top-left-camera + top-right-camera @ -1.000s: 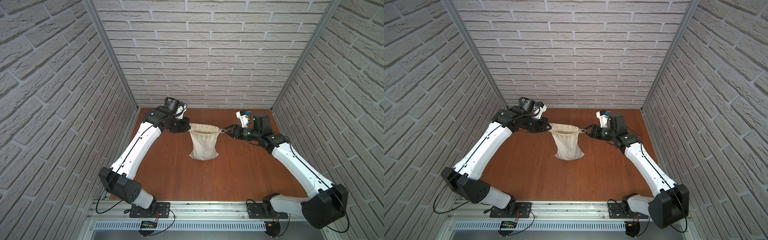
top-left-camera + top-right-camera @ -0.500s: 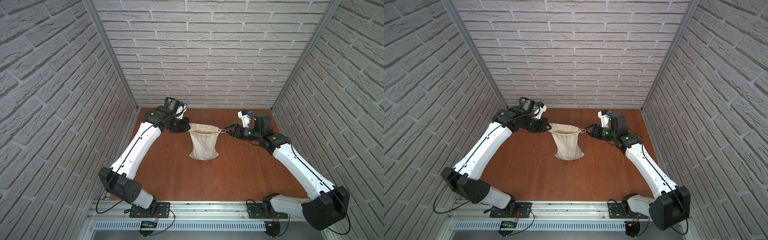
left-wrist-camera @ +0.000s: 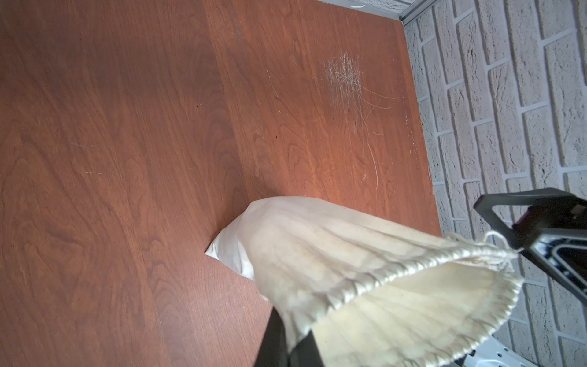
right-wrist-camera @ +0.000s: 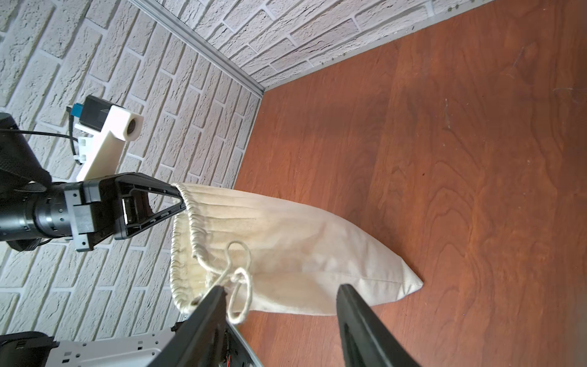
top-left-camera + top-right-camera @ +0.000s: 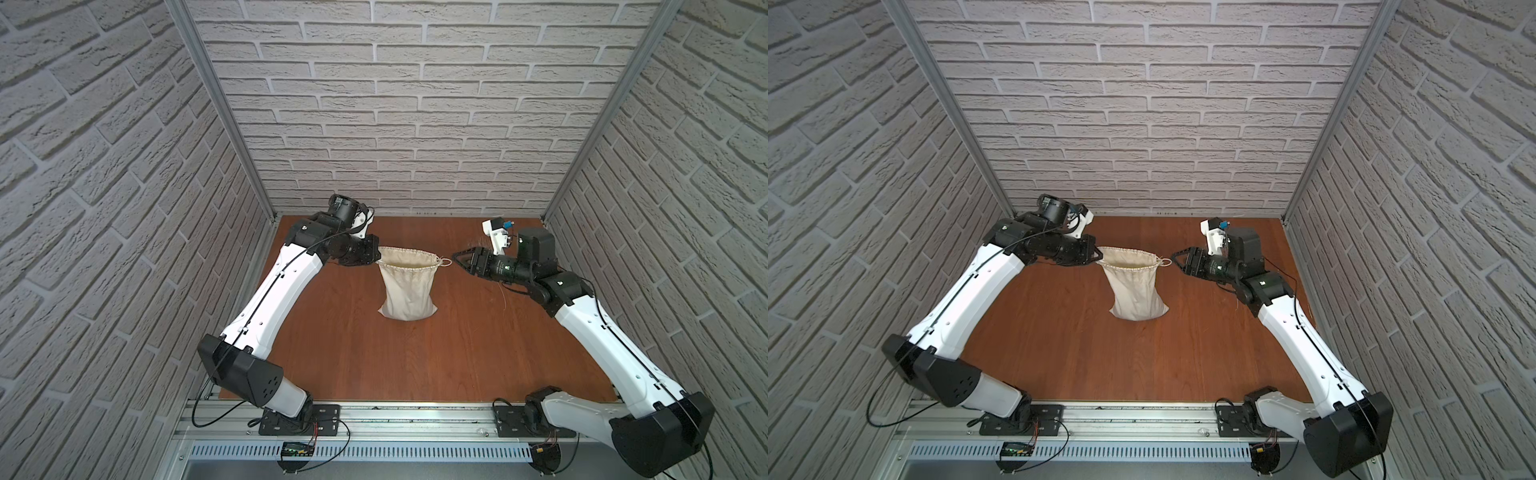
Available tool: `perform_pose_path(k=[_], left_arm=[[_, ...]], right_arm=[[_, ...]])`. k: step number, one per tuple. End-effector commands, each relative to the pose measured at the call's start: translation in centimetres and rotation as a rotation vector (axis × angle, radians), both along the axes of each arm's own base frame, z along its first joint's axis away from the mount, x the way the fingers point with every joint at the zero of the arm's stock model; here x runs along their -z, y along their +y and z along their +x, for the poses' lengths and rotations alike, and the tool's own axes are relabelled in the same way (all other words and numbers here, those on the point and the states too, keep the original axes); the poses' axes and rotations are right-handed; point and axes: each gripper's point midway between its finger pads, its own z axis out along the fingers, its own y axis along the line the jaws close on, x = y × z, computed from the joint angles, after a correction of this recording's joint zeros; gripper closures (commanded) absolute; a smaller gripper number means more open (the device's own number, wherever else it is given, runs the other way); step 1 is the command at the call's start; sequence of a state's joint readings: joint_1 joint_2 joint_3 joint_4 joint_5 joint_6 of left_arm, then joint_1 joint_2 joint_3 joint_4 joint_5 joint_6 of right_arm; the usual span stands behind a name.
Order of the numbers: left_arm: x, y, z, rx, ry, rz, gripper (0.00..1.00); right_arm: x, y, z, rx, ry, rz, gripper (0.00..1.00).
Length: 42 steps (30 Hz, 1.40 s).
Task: Close the soil bag
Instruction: Frap the soil bag at the center of the board.
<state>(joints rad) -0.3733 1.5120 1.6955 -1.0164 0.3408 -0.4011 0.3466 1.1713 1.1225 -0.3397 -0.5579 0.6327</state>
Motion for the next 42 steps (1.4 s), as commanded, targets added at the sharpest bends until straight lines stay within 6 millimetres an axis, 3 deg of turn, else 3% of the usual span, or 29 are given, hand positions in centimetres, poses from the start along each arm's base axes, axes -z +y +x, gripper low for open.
perform_pose_path(k=[1,7,17,19,22,25,30,33,35,42], left_arm=[[0.0,-0.1,0.4,0.004,-0.012,0.001,1.00],[0.1,-0.1,0.4,0.001,-0.013,0.003,1.00],[0.1,-0.2,0.3,0.004,-0.011,0.004,1.00],[0.2,-0.2,0.3,0.005,-0.010,0.006,1.00],[0.1,-0.1,0.4,0.003,-0.013,0.007,1.00],[-0.1,0.0,0.4,0.000,-0.018,0.012,1.00],[-0.4,0.5,0.4,-0.007,-0.023,0.033,1.00],[-0.8,0.7,0.4,-0.009,-0.032,0.040,1.00],[-1.1,0.8,0.4,-0.012,-0.037,0.039,1.00],[-1.5,0.7,0.0,-0.002,-0.037,0.025,1.00]], right_arm=[[-1.4,1.5,-0.1,-0.058,-0.026,0.049,0.43],[0.5,3.5,-0.2,-0.097,0.011,0.013,0.53],[0.4,3.8,0.1,-0.086,-0.001,0.004,0.67],[0.3,3.9,0.2,-0.088,-0.002,0.009,0.75],[0.3,3.8,0.1,-0.083,0.001,0.003,0.96],[0.8,2.8,-0.1,-0.054,0.003,-0.063,0.97],[1.3,-2.4,0.2,0.117,-0.018,-0.366,0.97],[0.3,-5.5,0.9,0.221,-0.057,-0.538,0.97],[-1.0,-6.0,1.2,0.243,-0.102,-0.580,0.97],[-5.1,-1.9,1.8,0.162,-0.319,-0.509,0.97]])
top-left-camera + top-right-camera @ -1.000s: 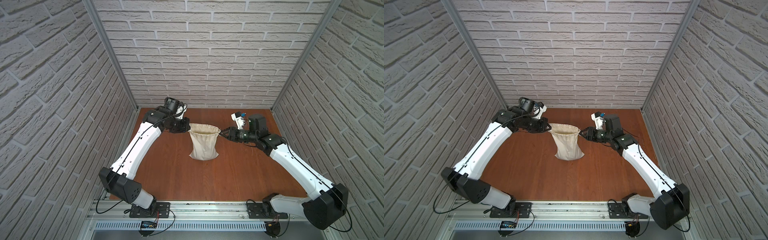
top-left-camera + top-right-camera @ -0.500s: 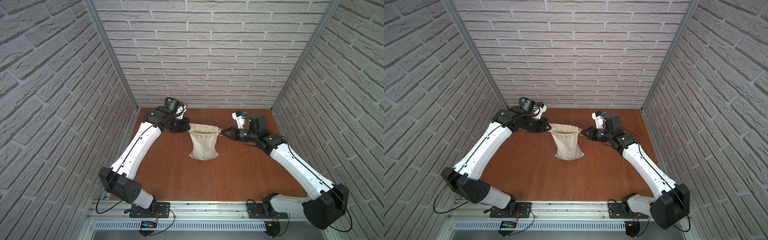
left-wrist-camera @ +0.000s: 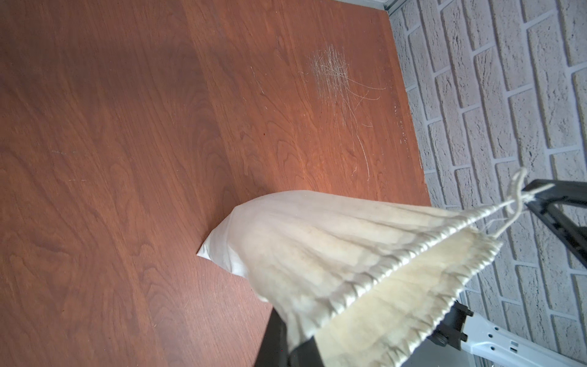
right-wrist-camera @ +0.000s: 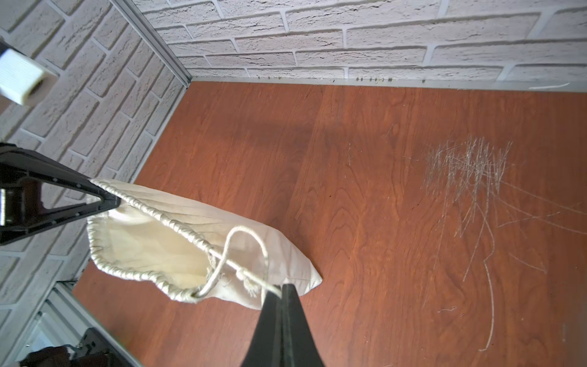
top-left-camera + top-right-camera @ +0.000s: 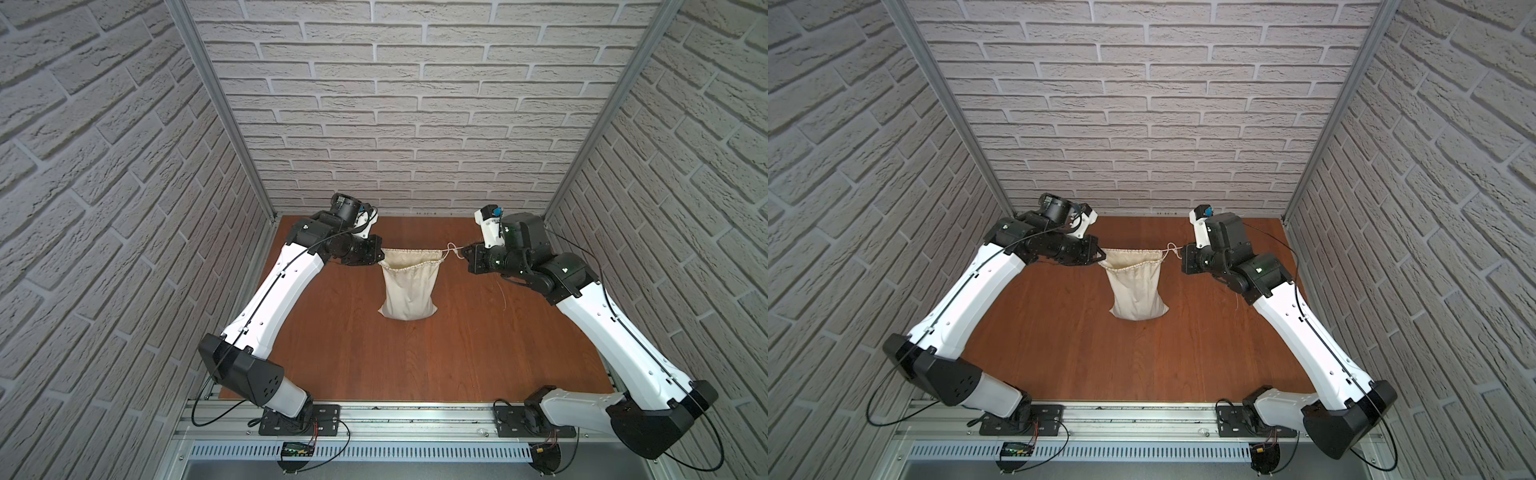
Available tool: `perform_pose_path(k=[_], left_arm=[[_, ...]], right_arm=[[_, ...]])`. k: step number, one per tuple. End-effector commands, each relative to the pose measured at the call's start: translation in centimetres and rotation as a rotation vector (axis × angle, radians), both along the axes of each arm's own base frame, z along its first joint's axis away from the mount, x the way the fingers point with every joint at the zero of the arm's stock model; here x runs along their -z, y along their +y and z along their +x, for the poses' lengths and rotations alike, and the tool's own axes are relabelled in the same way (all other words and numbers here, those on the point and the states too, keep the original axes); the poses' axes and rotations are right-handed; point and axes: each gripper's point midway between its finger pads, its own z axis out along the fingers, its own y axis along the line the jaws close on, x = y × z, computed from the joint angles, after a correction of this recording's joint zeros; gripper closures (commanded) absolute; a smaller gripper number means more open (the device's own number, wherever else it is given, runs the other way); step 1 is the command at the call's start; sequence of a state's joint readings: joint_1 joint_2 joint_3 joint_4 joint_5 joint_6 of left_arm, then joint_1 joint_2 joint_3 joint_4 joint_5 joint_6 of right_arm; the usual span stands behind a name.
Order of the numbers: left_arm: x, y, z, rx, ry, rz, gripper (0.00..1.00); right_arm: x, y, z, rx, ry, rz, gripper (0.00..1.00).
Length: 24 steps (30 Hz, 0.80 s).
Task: Close the soil bag
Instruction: Frap the soil bag at the center of the board.
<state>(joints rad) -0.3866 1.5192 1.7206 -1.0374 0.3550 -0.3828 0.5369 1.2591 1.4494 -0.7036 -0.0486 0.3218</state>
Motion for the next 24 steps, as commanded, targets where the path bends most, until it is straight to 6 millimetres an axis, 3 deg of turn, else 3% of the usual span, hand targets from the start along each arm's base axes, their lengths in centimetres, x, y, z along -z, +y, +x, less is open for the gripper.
perform_pose_path(k=[1,6,10,18,24], left_arm=[[-1.0,1.4,0.4,-0.040,-0.035,0.029,1.00],[-1.5,1.4,0.3,-0.041,-0.048,0.024,1.00],[-1.4,1.5,0.5,-0.041,-0.047,0.023,1.00],[-1.4,1.3,0.3,-0.034,-0.043,0.009,0.97],[-1.4,1.3,0.1,-0.034,-0.042,0.005,0.97]], right_arm=[[-3.0,-0.4,1.2,0.025,-0.160,-0.020,0.97],[-6.6,1.3,1.3,-0.041,-0.316,0.031,0.97],[-8.4,2.5,0.8,-0.117,-0.447,0.042,0.97],[-7.6,3.4,0.9,-0.184,-0.611,-0.011,0.95],[-5.6,2.5,1.8,-0.121,-0.451,-0.072,0.81]])
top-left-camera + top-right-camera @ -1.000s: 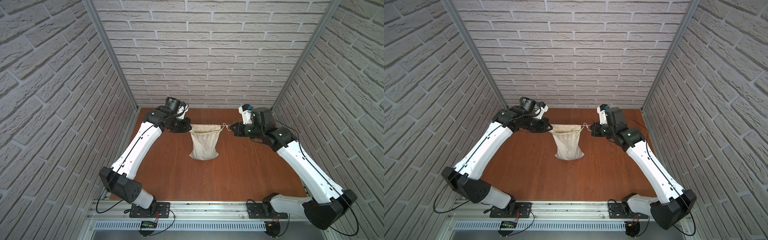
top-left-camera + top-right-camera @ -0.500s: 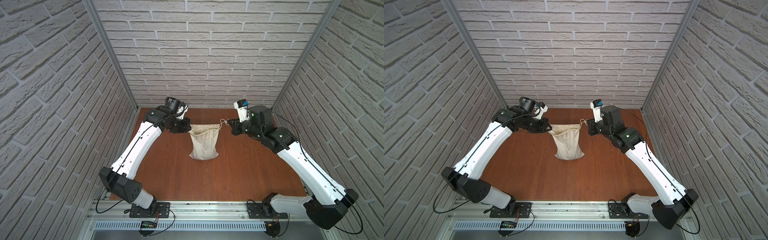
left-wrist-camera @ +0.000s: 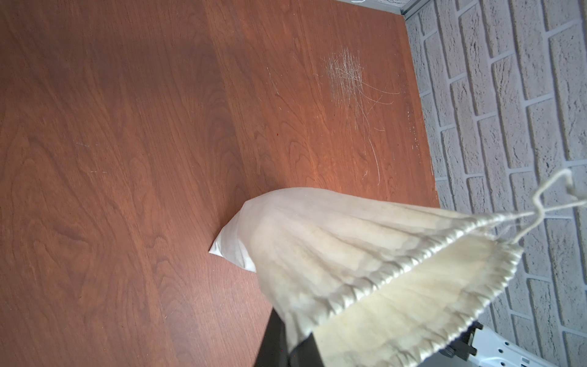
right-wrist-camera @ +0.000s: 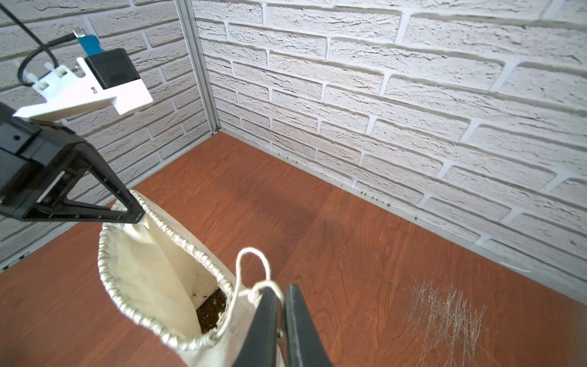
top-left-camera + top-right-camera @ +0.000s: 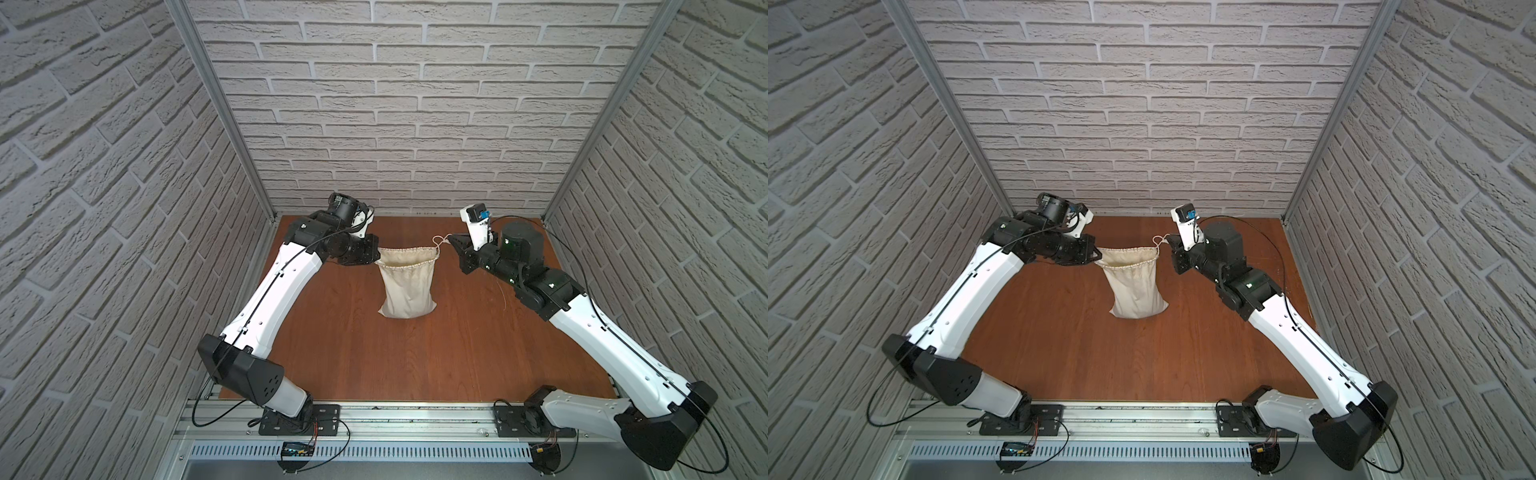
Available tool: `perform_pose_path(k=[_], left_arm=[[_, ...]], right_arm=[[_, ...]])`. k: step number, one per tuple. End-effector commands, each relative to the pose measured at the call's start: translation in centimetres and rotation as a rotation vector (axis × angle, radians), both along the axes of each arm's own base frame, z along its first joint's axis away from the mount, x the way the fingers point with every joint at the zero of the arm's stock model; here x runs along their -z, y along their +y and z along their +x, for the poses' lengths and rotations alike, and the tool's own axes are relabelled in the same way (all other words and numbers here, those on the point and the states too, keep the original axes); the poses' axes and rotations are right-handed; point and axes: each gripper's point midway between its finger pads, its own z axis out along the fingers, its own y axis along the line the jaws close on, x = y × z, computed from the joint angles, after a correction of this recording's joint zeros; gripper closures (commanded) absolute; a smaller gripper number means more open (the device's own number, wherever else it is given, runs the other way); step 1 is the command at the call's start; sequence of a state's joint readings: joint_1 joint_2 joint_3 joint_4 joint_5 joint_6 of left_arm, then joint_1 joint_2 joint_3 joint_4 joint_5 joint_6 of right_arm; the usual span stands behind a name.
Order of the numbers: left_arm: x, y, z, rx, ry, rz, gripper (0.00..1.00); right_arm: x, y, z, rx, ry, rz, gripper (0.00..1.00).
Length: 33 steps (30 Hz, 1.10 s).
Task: Close the soil bag
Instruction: Frap the soil bag at the center of the board.
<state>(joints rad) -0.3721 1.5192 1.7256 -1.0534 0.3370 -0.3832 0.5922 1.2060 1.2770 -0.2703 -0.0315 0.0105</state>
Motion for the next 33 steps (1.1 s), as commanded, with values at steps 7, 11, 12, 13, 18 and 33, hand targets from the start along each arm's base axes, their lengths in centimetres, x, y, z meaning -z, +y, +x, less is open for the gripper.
perform_pose_path(k=[7,11,12,13,18,33], left_arm=[[-1.9,0.4,-0.2,-0.004,-0.054,-0.016,0.97],[-1.9,0.4,-0.2,-0.002,-0.057,-0.015,0.97],[-1.9,0.4,-0.2,-0.001,-0.057,-0.015,0.97],[-1.9,0.4,-0.2,0.001,-0.057,-0.014,0.97],[-1.6,0.2,-0.1,0.004,-0.049,-0.017,0.97],[-1.3,0.4,0.0,-0.004,-0.047,-0.009,0.97]], right_arm=[[0.3,-4.6,-0.2,0.220,0.198,0.124,0.46],[1.7,-3.2,-1.6,0.151,0.386,0.202,0.40],[2.1,-2.9,-1.7,0.138,0.426,0.226,0.39],[2.4,-2.5,-1.8,0.123,0.462,0.252,0.40],[2.5,-1.2,-1.6,0.052,0.514,0.292,0.40],[4.7,0.2,0.3,0.000,0.642,0.293,0.55]])
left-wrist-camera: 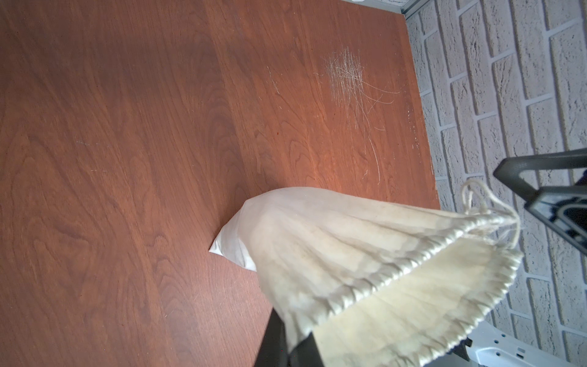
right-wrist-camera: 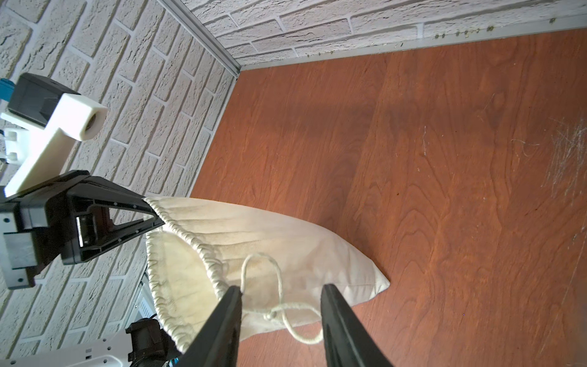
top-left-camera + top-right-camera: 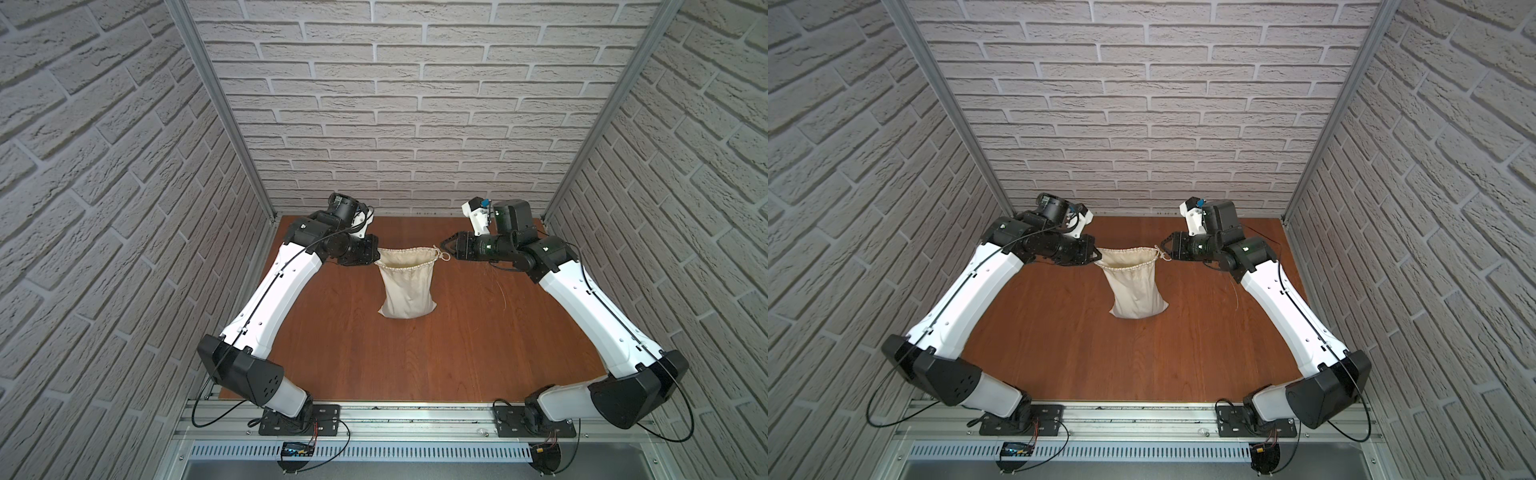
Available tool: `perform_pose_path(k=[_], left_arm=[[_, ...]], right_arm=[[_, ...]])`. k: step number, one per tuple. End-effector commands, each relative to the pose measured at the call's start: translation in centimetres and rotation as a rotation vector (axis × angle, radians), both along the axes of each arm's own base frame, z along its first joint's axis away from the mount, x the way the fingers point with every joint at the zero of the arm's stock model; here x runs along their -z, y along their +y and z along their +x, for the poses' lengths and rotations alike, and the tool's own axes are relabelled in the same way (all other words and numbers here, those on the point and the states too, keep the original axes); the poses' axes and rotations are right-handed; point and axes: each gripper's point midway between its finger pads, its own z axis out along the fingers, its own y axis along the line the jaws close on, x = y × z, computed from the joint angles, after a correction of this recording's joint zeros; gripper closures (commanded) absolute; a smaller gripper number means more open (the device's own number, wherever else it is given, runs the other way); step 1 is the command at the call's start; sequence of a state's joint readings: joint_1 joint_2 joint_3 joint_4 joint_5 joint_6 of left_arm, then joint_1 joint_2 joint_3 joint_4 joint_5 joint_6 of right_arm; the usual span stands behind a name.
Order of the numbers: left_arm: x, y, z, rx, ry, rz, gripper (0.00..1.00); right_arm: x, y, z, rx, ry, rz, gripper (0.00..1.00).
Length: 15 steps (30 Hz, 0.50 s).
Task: Close the soil bag
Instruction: Frap the soil bag at the center of the board.
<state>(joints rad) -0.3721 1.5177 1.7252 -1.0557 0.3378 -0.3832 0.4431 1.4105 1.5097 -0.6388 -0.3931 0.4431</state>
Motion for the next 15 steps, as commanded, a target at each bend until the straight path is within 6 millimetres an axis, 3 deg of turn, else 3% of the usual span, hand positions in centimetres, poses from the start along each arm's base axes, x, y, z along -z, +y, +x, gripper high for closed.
perform_pose_path(k=[1,10,15], left_arm=[[-1.3,0.4,0.1,-0.004,-0.049,-0.009,0.97],[-1.1,0.4,0.1,-0.005,-0.044,-0.003,0.97],[-0.9,0.5,0.1,-0.006,-0.042,0.001,0.97]], right_arm=[[0.7,-0.4,-0.5,0.009,0.020,0.040,0.55],[2.4,-0.8,-1.3,0.059,0.065,0.231,0.52],[0.9,-0.2,-1.1,0.036,0.022,0.386,0.51]])
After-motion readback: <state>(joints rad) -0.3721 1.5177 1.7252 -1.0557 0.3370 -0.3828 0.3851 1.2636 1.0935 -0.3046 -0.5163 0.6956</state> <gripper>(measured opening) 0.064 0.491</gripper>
